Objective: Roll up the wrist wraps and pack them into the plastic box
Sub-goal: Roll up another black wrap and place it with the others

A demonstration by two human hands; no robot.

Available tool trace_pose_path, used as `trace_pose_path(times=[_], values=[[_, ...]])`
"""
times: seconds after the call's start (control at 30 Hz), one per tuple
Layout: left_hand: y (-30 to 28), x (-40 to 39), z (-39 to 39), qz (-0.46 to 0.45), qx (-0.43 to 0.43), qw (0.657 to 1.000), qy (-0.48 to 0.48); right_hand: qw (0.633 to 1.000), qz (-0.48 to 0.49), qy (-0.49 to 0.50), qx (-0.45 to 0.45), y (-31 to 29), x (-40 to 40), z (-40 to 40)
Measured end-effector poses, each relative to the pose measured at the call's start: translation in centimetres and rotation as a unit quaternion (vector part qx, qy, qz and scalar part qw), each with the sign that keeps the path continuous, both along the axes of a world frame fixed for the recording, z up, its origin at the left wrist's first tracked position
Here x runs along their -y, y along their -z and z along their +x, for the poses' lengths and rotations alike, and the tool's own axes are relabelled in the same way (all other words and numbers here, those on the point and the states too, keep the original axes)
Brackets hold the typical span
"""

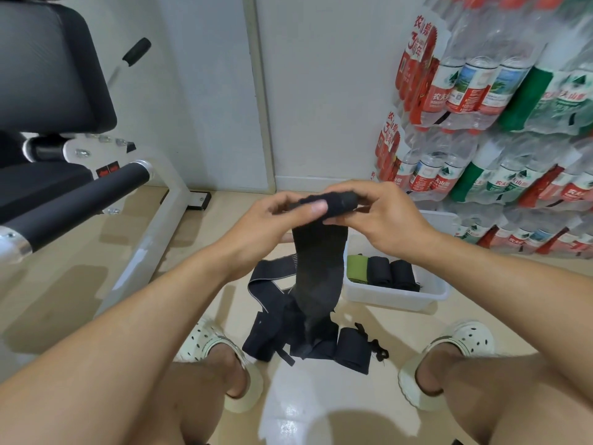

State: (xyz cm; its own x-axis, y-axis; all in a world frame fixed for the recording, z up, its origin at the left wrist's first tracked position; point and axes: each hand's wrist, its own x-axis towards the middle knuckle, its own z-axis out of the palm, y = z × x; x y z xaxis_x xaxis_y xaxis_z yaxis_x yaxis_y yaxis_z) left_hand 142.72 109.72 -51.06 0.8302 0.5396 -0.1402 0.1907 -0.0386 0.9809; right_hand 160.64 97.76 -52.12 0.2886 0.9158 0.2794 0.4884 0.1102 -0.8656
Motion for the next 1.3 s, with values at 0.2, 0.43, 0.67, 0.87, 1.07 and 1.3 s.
trace_pose_path(times=[0.2, 0.43, 0.67, 0.87, 1.07, 1.3], values=[[0.1, 0.2, 0.5, -0.087, -0.005, 0.996, 0.021, 0.998, 0.06, 0.017, 0.022, 0.4, -0.3, 0.2], [0.3, 0.1, 0.7, -0.104, 0.063, 0.992, -0.018, 1.0, 0.011, -0.003, -0.009, 0.6, -0.4, 0.1], [0.3, -0.1, 0.6, -0.083, 0.082, 0.993, 0.012, 0.963, -0.126, -0.058, -0.233, 0.0, 0.5, 0.4], [0.3, 0.6, 0.8, -0.069, 0.063, 0.996, 0.013, 0.976, -0.074, -0.033, -0.2, 0.5, 0.3, 0.3], [0.3, 1.0, 1.3, -0.12, 0.022, 0.992, -0.028, 0.986, -0.016, -0.006, -0.164, 0.5, 0.0, 0.4], [0.2, 0.9, 1.4, -0.153, -0.011, 0.988, 0.015, 0.992, 0.017, 0.014, -0.123, 0.9, -0.2, 0.0]])
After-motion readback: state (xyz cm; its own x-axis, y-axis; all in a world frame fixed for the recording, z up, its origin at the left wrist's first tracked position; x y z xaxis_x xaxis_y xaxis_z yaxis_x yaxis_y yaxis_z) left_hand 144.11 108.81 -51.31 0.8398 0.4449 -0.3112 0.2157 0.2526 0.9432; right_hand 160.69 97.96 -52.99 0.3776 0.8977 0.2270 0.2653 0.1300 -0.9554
